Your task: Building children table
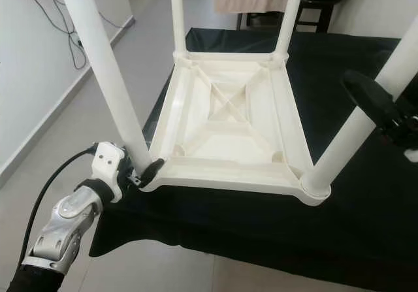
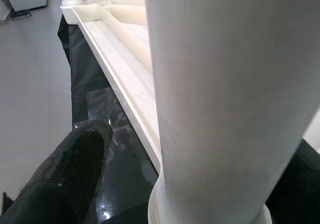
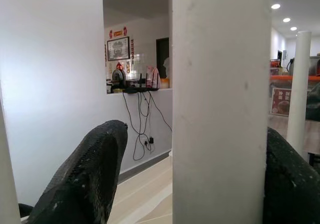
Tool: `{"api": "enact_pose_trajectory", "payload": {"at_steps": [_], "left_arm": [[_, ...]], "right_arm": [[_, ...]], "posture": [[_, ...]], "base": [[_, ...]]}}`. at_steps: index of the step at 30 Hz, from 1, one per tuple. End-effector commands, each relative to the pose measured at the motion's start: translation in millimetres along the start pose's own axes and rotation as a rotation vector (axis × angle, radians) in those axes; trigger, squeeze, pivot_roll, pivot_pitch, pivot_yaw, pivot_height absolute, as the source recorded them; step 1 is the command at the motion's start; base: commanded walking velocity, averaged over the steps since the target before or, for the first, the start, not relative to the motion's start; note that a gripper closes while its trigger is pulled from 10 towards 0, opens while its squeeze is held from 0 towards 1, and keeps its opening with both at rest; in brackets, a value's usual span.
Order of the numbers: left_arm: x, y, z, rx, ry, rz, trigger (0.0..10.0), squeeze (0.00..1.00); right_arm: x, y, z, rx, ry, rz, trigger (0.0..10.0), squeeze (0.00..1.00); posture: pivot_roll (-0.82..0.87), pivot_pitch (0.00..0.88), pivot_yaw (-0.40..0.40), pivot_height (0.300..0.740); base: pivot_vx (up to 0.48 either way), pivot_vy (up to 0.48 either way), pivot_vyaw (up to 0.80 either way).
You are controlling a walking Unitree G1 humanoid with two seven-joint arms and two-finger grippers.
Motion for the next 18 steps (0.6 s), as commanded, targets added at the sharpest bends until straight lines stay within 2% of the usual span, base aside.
{"api": "enact_pose_trajectory", "payload": {"at_steps": [1,8,9,11,12,13,14,18], "left_arm": [[-2.3,8.4,-8,0.007,0.031,0.038,10.0,0.0],[-0.9,8.8,-11,0.002,0.047,0.035,10.0,0.0],[-0.3,8.3,-12,-0.001,0.05,0.032,5.1,0.0],[0.2,7.9,-12,-0.002,0.052,0.03,5.1,0.0],[0.7,7.6,-13,-0.005,0.052,0.028,0.4,0.0],[0.7,7.6,-13,-0.005,0.052,0.028,0.4,0.0],[1.5,7.5,-13,-0.007,0.051,0.026,0.0,0.0],[4.5,8.5,-11,-0.005,0.039,0.027,0.0,0.0]], "right_arm": [[7.4,3.5,1,-0.02,0.001,0.012,10.0,0.0],[13.1,0.5,9,-0.058,-0.004,0.004,10.0,0.0],[13.2,-0.1,11,-0.06,-0.002,0.005,10.0,0.0],[13.7,-0.4,12,-0.061,-0.001,0.004,10.0,0.0],[13.8,-0.9,13,-0.059,-0.004,0.004,1.6,0.0],[13.8,-0.9,13,-0.059,-0.004,0.004,1.6,0.0],[13.5,-1.0,14,-0.057,-0.007,0.007,0.0,0.0],[11.5,-1.6,15,-0.051,-0.006,0.011,0.0,0.0]], "posture": [[-0.09,0.066,-0.009,0.74],[-0.09,0.063,-0.011,0.74],[-0.09,0.063,-0.011,0.74],[-0.1,0.062,-0.011,0.74],[-0.1,0.062,-0.01,0.74],[-0.1,0.062,-0.01,0.74],[-0.1,0.062,-0.01,0.74],[-0.1,0.063,-0.01,0.74]], "base": [[0.0,0.0,0.0],[0.0,0.0,0.0],[0.0,0.0,0.0],[0.0,0.0,0.0],[0.0,0.0,0.0],[0.0,0.0,0.0],[0.0,0.0,0.0],[0.0,0.0,0.0]]}}
Point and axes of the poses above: a point about 5 cm out from each wrist's last joint towards the gripper, its own x axis pointing out of the wrist towards the gripper, its own z axis along the axis of the wrist's last joint, y = z × x, the point moved 3 cm from there along x, pointing out of the wrist towards the gripper, and after that the axes turned 6 degrees about x, right-handed, at the moved point
